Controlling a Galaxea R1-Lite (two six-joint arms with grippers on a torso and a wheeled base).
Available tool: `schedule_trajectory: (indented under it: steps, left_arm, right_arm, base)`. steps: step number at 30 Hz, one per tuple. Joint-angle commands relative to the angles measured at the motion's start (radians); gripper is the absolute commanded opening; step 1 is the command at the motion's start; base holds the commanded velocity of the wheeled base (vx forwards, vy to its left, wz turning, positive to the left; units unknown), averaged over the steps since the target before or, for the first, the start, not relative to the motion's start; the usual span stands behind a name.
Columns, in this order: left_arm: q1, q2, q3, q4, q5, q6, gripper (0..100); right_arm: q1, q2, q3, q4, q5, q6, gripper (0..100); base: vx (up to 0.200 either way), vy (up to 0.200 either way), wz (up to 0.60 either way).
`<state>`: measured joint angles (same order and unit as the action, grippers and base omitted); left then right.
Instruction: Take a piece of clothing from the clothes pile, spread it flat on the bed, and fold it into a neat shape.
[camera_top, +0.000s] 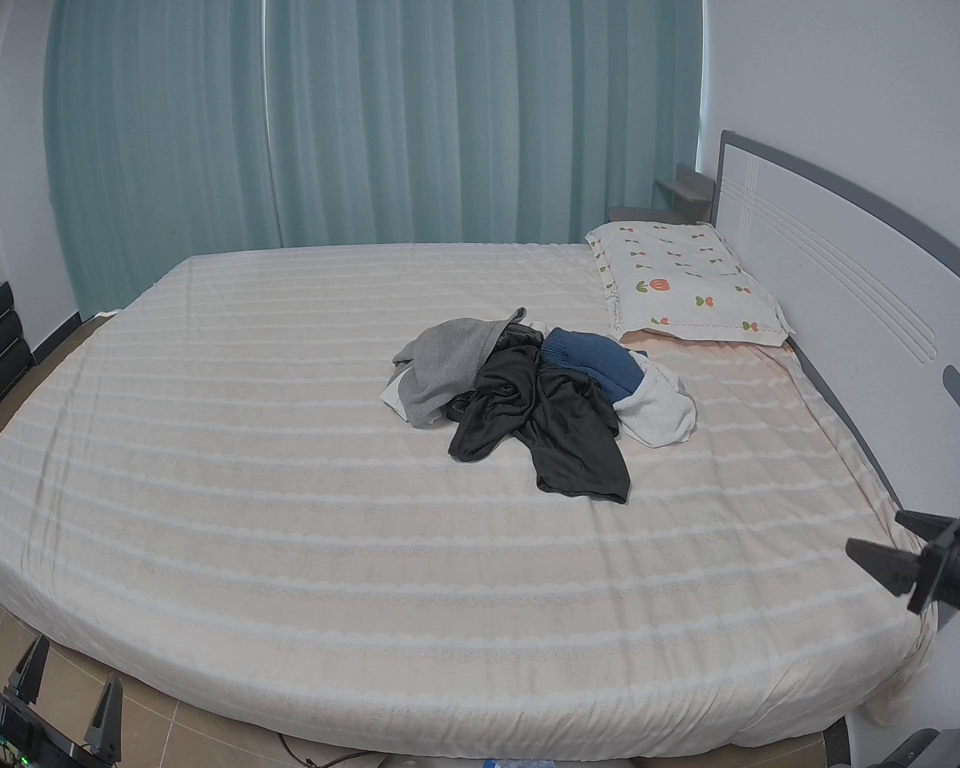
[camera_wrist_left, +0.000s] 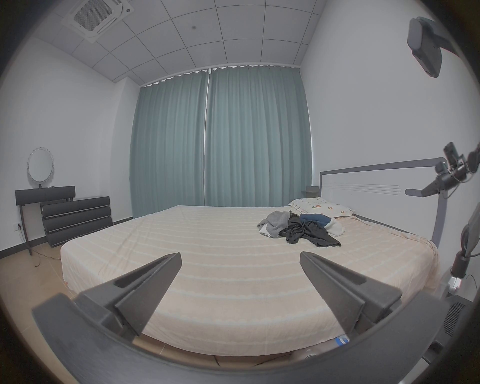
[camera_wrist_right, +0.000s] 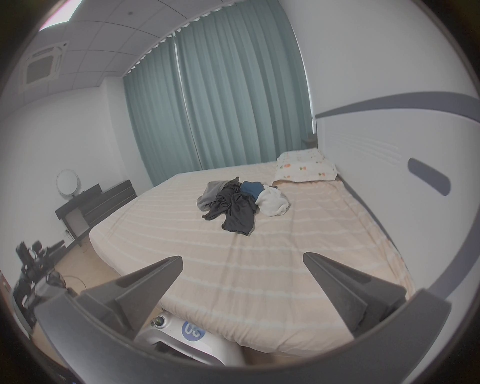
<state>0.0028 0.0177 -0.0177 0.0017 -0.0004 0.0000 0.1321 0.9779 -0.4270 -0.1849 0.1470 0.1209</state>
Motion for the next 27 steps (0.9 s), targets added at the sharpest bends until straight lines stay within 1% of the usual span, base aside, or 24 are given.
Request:
schedule_trajectory:
  steps: [1, 2, 4, 5, 7, 8, 9, 11, 15, 18, 21, 24, 25, 26, 27]
  left_arm:
    - [0.0, -0.016, 0.016, 0.0, -0.001, -0.002, 100]
    - [0.0, -0.016, 0.016, 0.0, -0.001, -0.002, 100]
    - [0.0, -0.016, 0.016, 0.0, 0.0, -0.002, 100]
    - [0.0, -0.016, 0.016, 0.0, 0.0, -0.002, 100]
    - [0.0, -0.016, 0.015, 0.0, 0.0, -0.002, 100]
    - [0.0, -0.016, 0.016, 0.0, 0.0, -0.002, 100]
    - [0.0, -0.016, 0.016, 0.0, 0.0, -0.002, 100]
    - [0.0, -0.016, 0.016, 0.0, 0.0, -0.003, 100]
    - [0.0, -0.016, 0.016, 0.0, 0.0, -0.008, 100]
    - [0.0, -0.016, 0.016, 0.0, 0.0, -0.006, 100]
    - [0.0, -0.016, 0.016, 0.0, 0.0, -0.008, 100]
    - [0.0, -0.016, 0.016, 0.0, 0.002, -0.011, 100]
    - [0.0, -0.016, 0.016, 0.0, 0.002, -0.011, 100]
    - [0.0, -0.016, 0.016, 0.0, 0.002, -0.011, 100]
    - [0.0, -0.016, 0.016, 0.0, 0.002, -0.011, 100]
  right_arm:
    - [0.156, 1.041, -0.507, -0.285, -0.141, 0.25, 100]
    - [0.161, 1.062, -0.529, -0.285, -0.153, 0.257, 100]
    - [0.181, 1.159, -0.644, -0.272, -0.195, 0.287, 100]
    - [0.187, 1.19, -0.682, -0.266, -0.201, 0.292, 100]
    - [0.198, 1.265, -0.766, -0.245, -0.204, 0.293, 100]
    - [0.198, 1.269, -0.774, -0.242, -0.204, 0.293, 100]
    - [0.211, 1.331, -0.854, -0.217, -0.205, 0.296, 100]
    - [0.222, 1.377, -0.918, -0.197, -0.205, 0.313, 100]
    - [0.253, 1.486, -1.067, -0.127, -0.205, 0.384, 100]
    - [0.267, 1.526, -1.118, -0.099, -0.207, 0.407, 100]
    - [0.29, 1.57, -1.181, -0.073, -0.225, 0.425, 100]
    - [0.302, 1.624, -1.234, -0.061, -0.261, 0.425, 100]
    - [0.302, 1.624, -1.234, -0.061, -0.261, 0.425, 100]
    - [0.302, 1.645, -1.262, -0.054, -0.284, 0.425, 100]
    - [0.299, 1.651, -1.273, -0.05, -0.29, 0.425, 100]
  base:
    - [0.0, 0.0, 0.0]
    - [0.0, 0.0, 0.0]
    - [0.0, 0.0, 0.0]
    - [0.0, 0.0, 0.0]
    - [0.0, 0.0, 0.0]
    - [0.0, 0.0, 0.0]
    - [0.0, 0.0, 0.0]
    - [0.0, 0.0, 0.0]
    - [0.0, 0.0, 0.0]
    - [0.0, 0.0, 0.0]
    - [0.0, 0.0, 0.0]
    - [0.0, 0.0, 0.0]
    - [0.0, 0.0, 0.0]
    - [0.0, 0.0, 0.0]
    - [0.0, 0.0, 0.0]
